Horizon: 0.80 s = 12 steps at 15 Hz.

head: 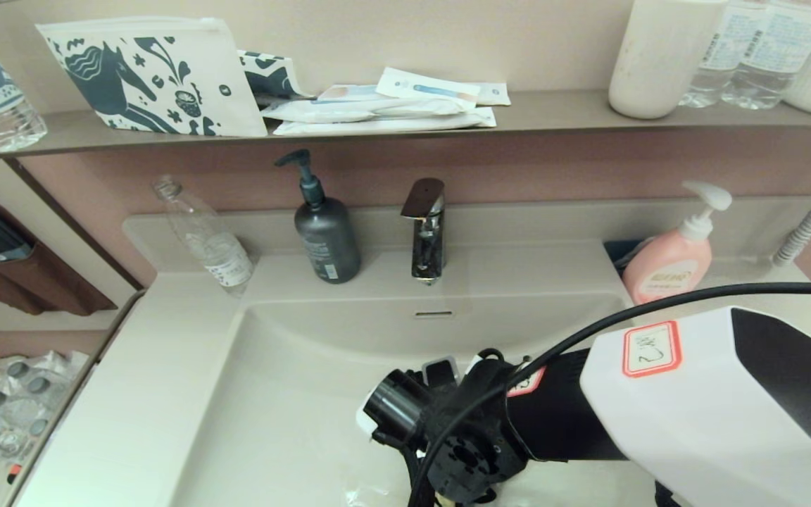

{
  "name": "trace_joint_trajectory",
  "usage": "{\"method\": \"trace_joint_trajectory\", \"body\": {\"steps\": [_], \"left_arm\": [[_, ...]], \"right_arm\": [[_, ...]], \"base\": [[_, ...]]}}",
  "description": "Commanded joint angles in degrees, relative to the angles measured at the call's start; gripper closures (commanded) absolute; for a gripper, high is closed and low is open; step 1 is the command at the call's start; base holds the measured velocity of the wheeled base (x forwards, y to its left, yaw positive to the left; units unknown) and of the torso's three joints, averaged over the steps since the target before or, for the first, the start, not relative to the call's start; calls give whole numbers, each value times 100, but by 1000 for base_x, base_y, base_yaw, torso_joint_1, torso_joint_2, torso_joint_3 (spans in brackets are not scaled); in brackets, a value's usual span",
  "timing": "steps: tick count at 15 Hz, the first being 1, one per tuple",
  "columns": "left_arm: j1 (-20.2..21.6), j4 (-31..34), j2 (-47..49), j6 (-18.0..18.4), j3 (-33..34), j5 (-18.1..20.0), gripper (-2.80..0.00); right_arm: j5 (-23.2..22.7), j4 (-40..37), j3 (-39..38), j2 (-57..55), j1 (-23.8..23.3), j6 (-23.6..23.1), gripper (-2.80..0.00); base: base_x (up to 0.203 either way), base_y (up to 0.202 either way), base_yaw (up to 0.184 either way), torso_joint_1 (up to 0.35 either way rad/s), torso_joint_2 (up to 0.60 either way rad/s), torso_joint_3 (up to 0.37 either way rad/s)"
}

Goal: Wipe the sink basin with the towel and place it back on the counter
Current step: Wipe the sink

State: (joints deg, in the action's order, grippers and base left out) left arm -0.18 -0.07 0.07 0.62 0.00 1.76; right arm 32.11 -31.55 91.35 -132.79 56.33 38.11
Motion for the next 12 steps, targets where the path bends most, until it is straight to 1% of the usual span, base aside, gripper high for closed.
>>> {"method": "trace_joint_trajectory", "body": {"steps": [1, 4, 6, 7, 10, 12], "left_arm": [[1, -1, 1, -1, 0, 0, 0], [1, -1, 1, -1, 0, 0, 0], [1, -1, 1, -1, 0, 0, 0], [1, -1, 1, -1, 0, 0, 0], [1, -1, 1, -1, 0, 0, 0], [1, -1, 1, -1, 0, 0, 0]], "right_arm": [[427, -36, -389, -163, -47, -96, 0], [512, -75, -801, -26, -409, -159, 0], [734, -131, -1106, 82, -759, -209, 0], [768, -137, -1225, 233, -898, -256, 0], [787, -135, -1548, 721, -1277, -452, 0], [785, -89, -1781, 846, -1429, -465, 0]], "base": [[0, 0, 0, 0, 0, 0], [0, 0, 0, 0, 0, 0], [0, 0, 0, 0, 0, 0], [0, 0, 0, 0, 0, 0], [0, 0, 0, 0, 0, 0], [0, 0, 0, 0, 0, 0]]}}
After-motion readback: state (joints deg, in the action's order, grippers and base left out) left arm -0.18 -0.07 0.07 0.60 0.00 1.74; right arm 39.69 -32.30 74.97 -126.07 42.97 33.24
